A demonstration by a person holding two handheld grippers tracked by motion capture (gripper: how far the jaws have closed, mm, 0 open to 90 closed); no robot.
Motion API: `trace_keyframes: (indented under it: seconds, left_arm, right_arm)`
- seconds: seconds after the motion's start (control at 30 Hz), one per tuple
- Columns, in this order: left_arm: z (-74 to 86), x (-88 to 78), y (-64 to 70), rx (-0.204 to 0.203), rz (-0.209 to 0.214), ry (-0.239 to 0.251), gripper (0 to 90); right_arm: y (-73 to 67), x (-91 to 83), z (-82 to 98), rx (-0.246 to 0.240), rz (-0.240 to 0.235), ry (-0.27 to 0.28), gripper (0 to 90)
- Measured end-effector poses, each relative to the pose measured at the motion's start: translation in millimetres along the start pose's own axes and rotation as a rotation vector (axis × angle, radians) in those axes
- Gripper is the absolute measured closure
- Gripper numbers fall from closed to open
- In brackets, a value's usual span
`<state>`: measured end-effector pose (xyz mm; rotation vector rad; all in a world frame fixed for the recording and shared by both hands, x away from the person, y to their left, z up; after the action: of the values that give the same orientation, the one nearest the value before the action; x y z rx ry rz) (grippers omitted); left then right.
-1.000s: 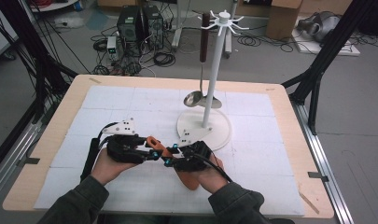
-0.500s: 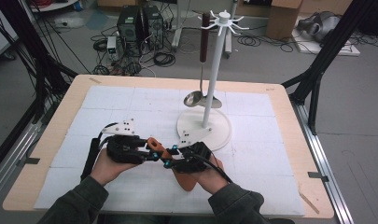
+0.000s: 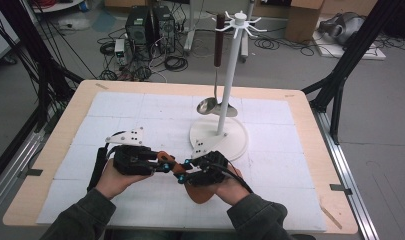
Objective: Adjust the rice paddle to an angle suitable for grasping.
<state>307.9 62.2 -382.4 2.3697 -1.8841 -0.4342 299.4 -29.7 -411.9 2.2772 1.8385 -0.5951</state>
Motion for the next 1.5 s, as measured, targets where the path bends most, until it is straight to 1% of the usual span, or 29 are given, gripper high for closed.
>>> trace_keyframes:
  seconds: [0.13,0.2,0.23,0.27,0.33,0.43,0.5,0.53,0.67,0.83,0.97,1.1,1.27,1.33,1.37,1.47,1.5]
  left_arm:
    - [-1.7,1.1,4.0,0.017,0.013,-0.001,77.5]
    - [-1.7,0.8,3.7,0.031,0.006,-0.011,75.9]
    - [-1.2,1.3,2.9,0.024,0.002,-0.016,70.4]
    - [-0.9,0.9,2.8,0.020,0.006,-0.018,67.8]
    - [-0.9,0.6,2.7,0.022,0.004,-0.019,67.6]
    - [-0.4,0.4,2.7,0.025,0.003,-0.024,67.1]
    - [-0.4,0.1,2.5,0.027,-0.001,-0.026,65.4]
    - [-0.6,-0.2,2.4,0.026,0.001,-0.025,63.5]
    - [-1.2,-2.3,2.6,0.033,0.002,-0.024,62.2]
    - [-1.5,-4.3,2.7,0.040,-0.001,-0.026,59.9]
    - [-0.7,-4.6,3.0,0.046,-0.008,-0.032,58.6]
    - [-0.1,-6.4,2.7,0.055,-0.016,-0.036,57.1]
    - [1.4,-10.6,-0.2,0.059,-0.037,-0.040,55.0]
    - [1.4,-12.8,-1.3,0.058,-0.042,-0.037,54.2]
    - [1.5,-13.4,-1.6,0.054,-0.045,-0.036,53.7]
    - [3.3,-17.2,-4.8,0.056,-0.055,-0.041,52.3]
    - [3.8,-18.2,-5.8,0.056,-0.061,-0.041,51.8]
  right_arm:
    - [-1.6,-1.6,-0.6,-0.008,-0.026,-0.014,72.0]
    - [-1.9,-3.3,-0.9,-0.014,-0.036,-0.016,74.7]
    - [-3.0,-4.1,-1.3,-0.015,-0.049,-0.013,81.0]
    - [-4.1,-5.9,-2.4,-0.008,-0.061,-0.009,81.7]
    - [-3.6,-7.5,-2.5,-0.013,-0.054,-0.010,81.7]
    - [-3.6,-9.4,-2.5,0.002,-0.062,-0.008,82.1]
    - [-4.1,-10.2,-2.6,0.005,-0.072,-0.007,82.3]
    - [-4.2,-11.0,-2.7,0.007,-0.069,-0.008,82.4]
    - [-2.4,-14.7,-3.5,0.002,-0.066,0.000,82.6]
    - [2.3,-24.3,-6.2,0.020,-0.054,0.031,82.7]
    - [8.2,-33.0,-8.8,0.037,-0.030,0.063,82.6]
    - [14.4,-41.3,-12.2,0.051,-0.005,0.099,82.6]
    - [22.8,-52.0,-17.1,0.071,0.020,0.153,82.6]
    - [26.8,-55.9,-17.8,0.079,0.037,0.164,82.6]
    - [28.5,-57.8,-18.0,0.090,0.039,0.171,82.6]
    - [34.4,-61.8,-17.7,0.096,0.061,0.177,82.6]
    - [35.4,-62.7,-17.8,0.098,0.062,0.180,82.6]
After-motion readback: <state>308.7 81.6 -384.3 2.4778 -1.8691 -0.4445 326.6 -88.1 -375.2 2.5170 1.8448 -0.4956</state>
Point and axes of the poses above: each handheld gripper's, and its own axes: x roughly forward along the jaws, z roughly out of its underside, y roughly to its right, the point moved 9 cm from there along x, roughly forward along the jaws, and after that the axes turned 12 degrees about y, right-handed, at the moved point
